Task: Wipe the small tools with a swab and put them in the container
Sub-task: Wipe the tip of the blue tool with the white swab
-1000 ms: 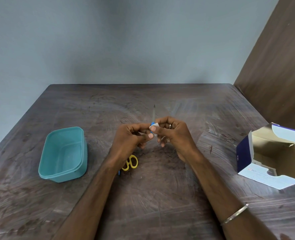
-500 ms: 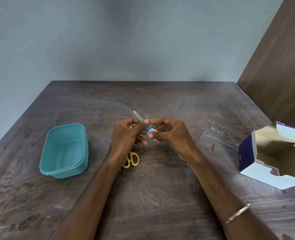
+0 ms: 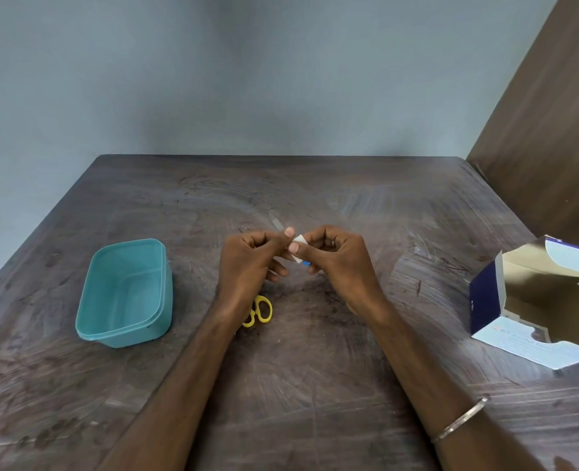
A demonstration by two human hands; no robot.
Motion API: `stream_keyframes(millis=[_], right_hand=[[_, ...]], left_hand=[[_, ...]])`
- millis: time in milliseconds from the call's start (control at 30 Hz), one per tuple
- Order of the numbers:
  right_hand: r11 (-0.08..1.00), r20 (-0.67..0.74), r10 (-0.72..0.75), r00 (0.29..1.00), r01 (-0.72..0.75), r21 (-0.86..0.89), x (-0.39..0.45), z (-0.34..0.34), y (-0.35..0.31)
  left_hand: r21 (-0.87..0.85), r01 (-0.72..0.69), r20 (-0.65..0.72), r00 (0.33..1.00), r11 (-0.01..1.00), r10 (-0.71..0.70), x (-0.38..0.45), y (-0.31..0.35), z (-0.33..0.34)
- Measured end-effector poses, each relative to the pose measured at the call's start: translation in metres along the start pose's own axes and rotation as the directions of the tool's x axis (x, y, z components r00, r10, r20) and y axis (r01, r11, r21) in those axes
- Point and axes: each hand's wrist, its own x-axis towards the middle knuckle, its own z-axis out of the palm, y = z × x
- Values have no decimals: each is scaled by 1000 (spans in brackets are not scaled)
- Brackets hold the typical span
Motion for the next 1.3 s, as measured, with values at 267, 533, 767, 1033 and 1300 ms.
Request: stream_keyframes(millis=[267,533,767,1033,1300], right_hand=[[997,-6,53,999,-53,49,2,-1,1],[990,22,95,995,-97,99,0,-1,1],[985,61,119,991,-126,120,0,-1,0],[874,263,254,931,-337,349,-1,-2,-4],[859,296,284,912,-379,345,-2,-3,-9]], left_hand=[[16,-30,-16,999,999,30,1,-2,0],[-17,-81,-54,995,997,80,0,2,-1],[-12,-122,-10,992,992,122,0,1,-3],[-71,-130,32,991,989,133,9,-6,-6],[-107,-106,53,992,989,112,13,-11,-9]])
